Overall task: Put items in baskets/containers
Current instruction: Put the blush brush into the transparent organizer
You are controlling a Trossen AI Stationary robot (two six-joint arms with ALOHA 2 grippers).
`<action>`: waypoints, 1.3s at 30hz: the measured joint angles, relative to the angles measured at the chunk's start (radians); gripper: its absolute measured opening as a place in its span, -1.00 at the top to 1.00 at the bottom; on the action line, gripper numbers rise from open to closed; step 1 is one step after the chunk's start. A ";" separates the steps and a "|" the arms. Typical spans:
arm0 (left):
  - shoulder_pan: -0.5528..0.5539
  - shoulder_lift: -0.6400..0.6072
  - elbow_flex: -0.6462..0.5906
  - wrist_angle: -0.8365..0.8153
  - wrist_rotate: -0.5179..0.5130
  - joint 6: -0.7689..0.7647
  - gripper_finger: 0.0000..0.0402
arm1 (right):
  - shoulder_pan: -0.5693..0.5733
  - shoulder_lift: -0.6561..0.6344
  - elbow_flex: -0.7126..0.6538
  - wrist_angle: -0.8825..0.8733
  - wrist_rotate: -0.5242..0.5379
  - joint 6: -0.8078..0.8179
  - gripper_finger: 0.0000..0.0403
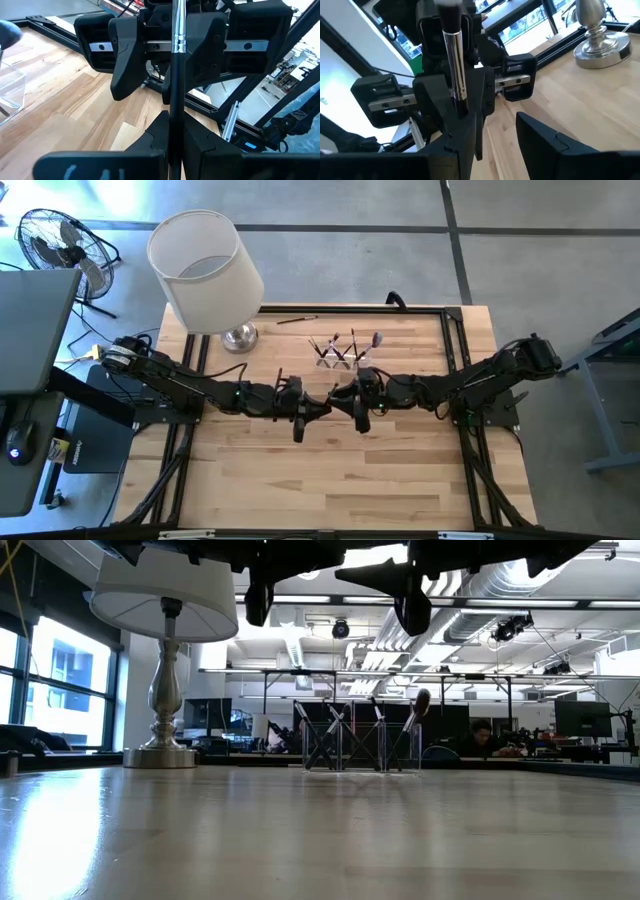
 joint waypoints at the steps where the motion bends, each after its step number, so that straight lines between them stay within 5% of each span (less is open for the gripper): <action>1: 0.000 0.000 0.000 0.000 0.003 0.000 0.91 | 0.000 0.000 0.000 0.001 -0.010 0.001 0.33; 18: 0.003 0.000 -0.001 0.018 -0.011 -0.017 0.91 | 0.003 -0.021 0.000 -0.052 -0.103 -0.029 0.33; 39: 0.002 -0.001 -0.001 0.023 0.006 -0.029 0.91 | -0.005 -0.043 0.000 0.078 0.097 -0.092 0.33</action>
